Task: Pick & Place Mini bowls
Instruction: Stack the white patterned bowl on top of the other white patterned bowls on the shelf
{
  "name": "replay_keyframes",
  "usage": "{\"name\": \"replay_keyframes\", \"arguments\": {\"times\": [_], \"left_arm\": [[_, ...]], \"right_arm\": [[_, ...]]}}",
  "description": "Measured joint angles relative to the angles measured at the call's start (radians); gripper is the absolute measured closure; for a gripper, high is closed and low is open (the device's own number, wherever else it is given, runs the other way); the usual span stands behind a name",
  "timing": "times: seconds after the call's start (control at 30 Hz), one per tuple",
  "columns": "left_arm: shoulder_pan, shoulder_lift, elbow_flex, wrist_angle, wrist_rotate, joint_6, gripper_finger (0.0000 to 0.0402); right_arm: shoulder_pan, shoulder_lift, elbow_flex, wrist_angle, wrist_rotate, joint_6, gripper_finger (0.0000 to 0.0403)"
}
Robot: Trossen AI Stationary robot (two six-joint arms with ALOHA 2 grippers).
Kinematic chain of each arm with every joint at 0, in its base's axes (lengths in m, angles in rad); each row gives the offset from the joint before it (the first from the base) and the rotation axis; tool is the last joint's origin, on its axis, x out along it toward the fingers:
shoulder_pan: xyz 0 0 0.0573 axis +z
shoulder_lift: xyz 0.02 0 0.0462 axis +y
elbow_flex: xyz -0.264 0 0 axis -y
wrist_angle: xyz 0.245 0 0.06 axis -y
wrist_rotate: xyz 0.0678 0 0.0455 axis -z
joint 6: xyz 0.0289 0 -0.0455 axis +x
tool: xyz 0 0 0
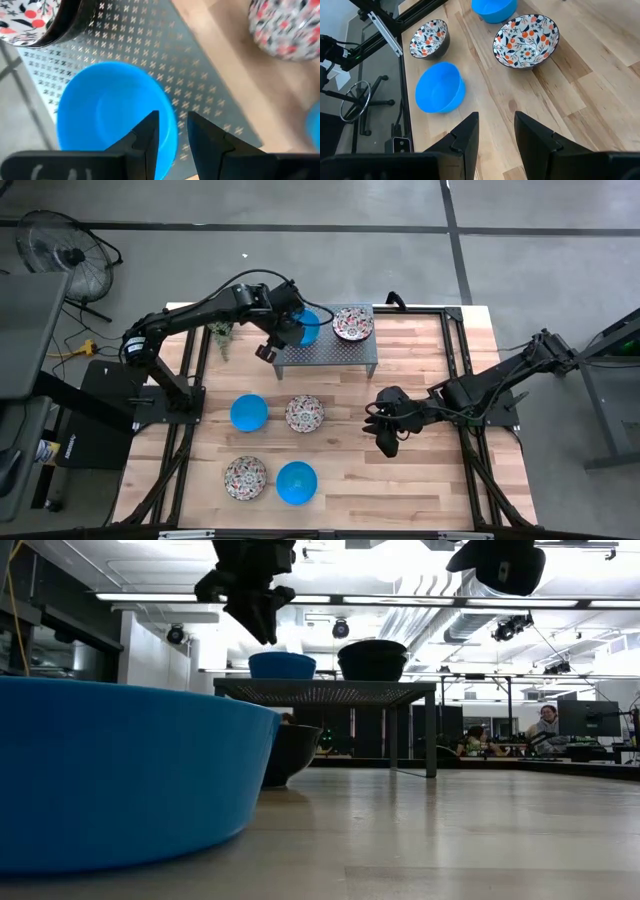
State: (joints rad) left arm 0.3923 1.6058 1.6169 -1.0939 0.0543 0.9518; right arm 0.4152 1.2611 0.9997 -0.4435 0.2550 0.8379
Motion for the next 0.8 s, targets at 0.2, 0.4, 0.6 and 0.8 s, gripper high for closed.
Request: {"name": "replay_keyframes", "arguments": {"times": [0.2, 0.4, 0.6, 0.8], "left_arm": [[0.000, 0.000, 0.000, -0.049, 0.105, -0.101, 0.0305], [-0.042, 0.000, 0.000, -0.146, 0.156, -0.145, 0.0305], [-0.160, 0.000, 0.000, -0.172, 0.149, -0.199, 0.0305], [-0.291, 0.000, 0.000, -0.170, 0.137, -0.308, 0.0305]], "right_arm": [[0.000, 0.000, 0.000, 0.000, 0.000, 0.000, 0.0290], [0.000, 0.000, 0.000, 0.000, 0.000, 0.000, 0.0290], [0.000, 0.000, 0.000, 0.000, 0.000, -0.001, 0.0290], [0.000, 0.000, 0.000, 0.000, 0.000, -0.008, 0.0290]]}}
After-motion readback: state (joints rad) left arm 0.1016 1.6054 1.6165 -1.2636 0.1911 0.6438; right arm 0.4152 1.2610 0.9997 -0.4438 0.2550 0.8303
